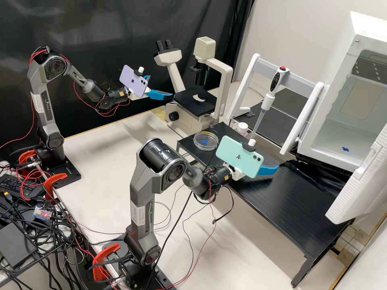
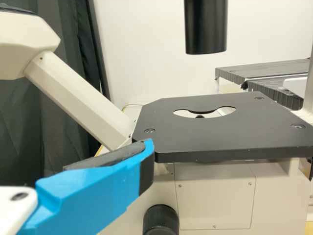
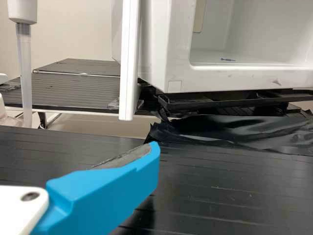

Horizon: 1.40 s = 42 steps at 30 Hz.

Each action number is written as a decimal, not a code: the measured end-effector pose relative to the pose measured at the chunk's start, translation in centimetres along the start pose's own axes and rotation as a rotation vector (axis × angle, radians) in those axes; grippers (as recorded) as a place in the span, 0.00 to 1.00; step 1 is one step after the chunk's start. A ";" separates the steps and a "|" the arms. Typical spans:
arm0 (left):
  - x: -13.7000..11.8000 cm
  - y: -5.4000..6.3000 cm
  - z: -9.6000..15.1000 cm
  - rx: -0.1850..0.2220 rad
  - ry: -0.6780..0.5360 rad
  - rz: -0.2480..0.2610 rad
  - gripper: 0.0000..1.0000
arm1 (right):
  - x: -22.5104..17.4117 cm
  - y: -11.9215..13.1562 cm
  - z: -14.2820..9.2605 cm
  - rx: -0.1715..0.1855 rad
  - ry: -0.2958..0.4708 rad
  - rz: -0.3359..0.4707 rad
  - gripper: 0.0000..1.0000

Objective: Move the petri dish to the incubator

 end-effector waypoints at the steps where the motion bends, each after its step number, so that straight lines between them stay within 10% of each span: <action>1: 0.0 0.0 0.0 0.000 0.000 0.000 1.00 | 0.0 0.0 0.0 0.000 0.000 0.000 1.00; 16: 0.0 0.0 0.0 0.000 0.000 0.000 1.00 | -3.1 0.2 -0.6 0.001 0.031 0.019 1.00; 24: 0.0 0.0 0.0 0.000 0.000 0.000 1.00 | -7.7 -1.5 -4.9 0.012 0.267 0.043 1.00; 33: 0.0 0.0 0.0 0.000 0.000 0.000 1.00 | -9.4 -6.4 -7.9 -0.116 0.420 -0.115 1.00; 42: 0.0 0.0 0.0 0.000 0.000 0.000 1.00 | -8.4 -8.6 -7.4 -0.132 0.376 -0.186 1.00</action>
